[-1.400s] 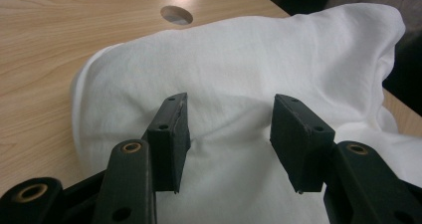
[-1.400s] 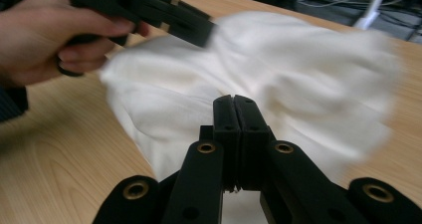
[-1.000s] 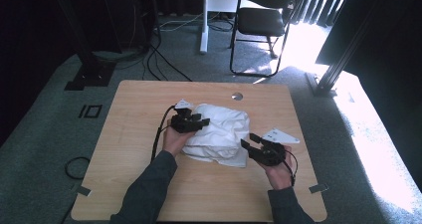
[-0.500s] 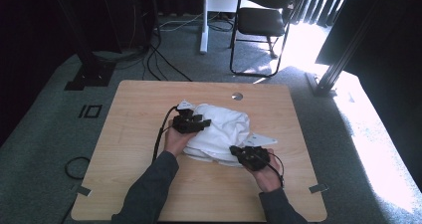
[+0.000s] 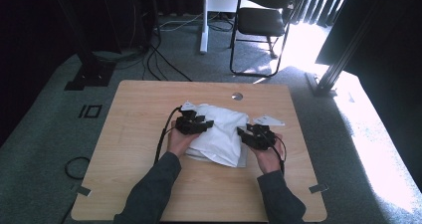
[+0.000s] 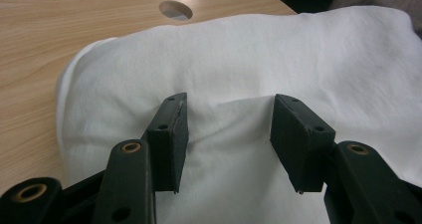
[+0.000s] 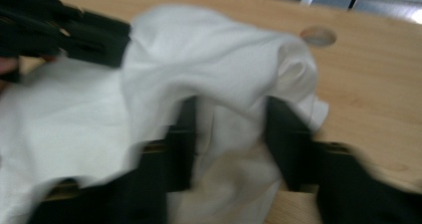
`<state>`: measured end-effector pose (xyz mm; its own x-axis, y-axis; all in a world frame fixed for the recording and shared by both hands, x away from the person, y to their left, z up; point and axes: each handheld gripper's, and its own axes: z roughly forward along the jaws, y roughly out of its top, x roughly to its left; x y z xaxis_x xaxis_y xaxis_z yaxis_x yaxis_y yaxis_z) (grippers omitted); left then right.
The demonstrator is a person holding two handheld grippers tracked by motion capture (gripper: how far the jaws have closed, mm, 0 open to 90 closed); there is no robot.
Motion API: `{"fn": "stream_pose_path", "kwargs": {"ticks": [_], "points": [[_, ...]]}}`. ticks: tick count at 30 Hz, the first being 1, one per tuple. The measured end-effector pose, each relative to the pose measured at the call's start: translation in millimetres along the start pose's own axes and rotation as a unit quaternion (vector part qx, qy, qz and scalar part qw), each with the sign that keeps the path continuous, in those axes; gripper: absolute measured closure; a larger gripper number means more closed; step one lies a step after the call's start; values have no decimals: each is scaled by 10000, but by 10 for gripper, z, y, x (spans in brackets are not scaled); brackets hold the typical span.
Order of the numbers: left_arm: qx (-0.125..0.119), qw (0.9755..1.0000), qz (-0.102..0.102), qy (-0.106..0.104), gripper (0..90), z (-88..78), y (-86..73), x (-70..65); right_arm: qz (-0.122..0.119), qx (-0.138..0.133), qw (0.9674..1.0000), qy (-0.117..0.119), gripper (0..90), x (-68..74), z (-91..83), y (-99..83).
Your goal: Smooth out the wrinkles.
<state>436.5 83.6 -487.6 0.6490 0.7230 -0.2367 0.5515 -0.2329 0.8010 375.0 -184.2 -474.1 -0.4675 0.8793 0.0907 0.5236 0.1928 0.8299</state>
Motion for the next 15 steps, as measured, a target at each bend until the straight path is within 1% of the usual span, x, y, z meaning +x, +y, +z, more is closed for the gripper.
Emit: {"fn": "stream_pose_path", "kwargs": {"ticks": [1,2,3,4,5,6,7,8,9,10,11,12,13,14,15], "points": [[20,10000,16,13,500,3,-7,-1,19,20,9999,-143,800,-19,3,-4],[20,10000,16,13,499,3,-7,-1,19,20,9999,-143,800,-19,3,-4],[33,10000,-5,-47,500,13,-26,2,100,-14,9993,-366,846,-115,-88,-48],[40,9999,-47,-131,503,18,-40,-1,129,32,9988,-478,848,-159,-111,-71],[34,9998,-68,-184,504,25,-50,-12,271,161,9980,-549,845,-239,-125,-109],[25,9998,-59,-190,503,35,-63,-43,331,227,9975,-580,819,-272,-125,-130],[33,9999,-2,-127,497,47,-75,-82,336,305,9966,-692,723,-294,-124,-147],[48,10000,19,-66,493,59,-84,-113,381,327,9953,-824,596,-302,-135,-149],[44,10000,-9,-53,491,69,-93,-134,461,257,9940,-959,545,-301,-172,-138],[30,10000,-50,-59,491,77,-101,-152,486,73,9935,-1030,505,-279,-227,-113],[16,9999,-97,-63,490,83,-109,-168,374,-169,9939,-1028,481,-226,-285,-77],[14,9999,-138,-36,491,89,-118,-190,173,-373,9949,-921,498,-152,-328,-37],[2,9999,-157,-40,490,92,-122,-204,-156,-512,9968,-588,503,-47,-348,6],[-6,9999,-133,-46,490,95,-127,-220,-320,-535,9974,-354,507,8,-335,23],[-24,9999,-107,-35,486,97,-136,-234,-417,-487,9978,-189,511,59,-283,36]]}}
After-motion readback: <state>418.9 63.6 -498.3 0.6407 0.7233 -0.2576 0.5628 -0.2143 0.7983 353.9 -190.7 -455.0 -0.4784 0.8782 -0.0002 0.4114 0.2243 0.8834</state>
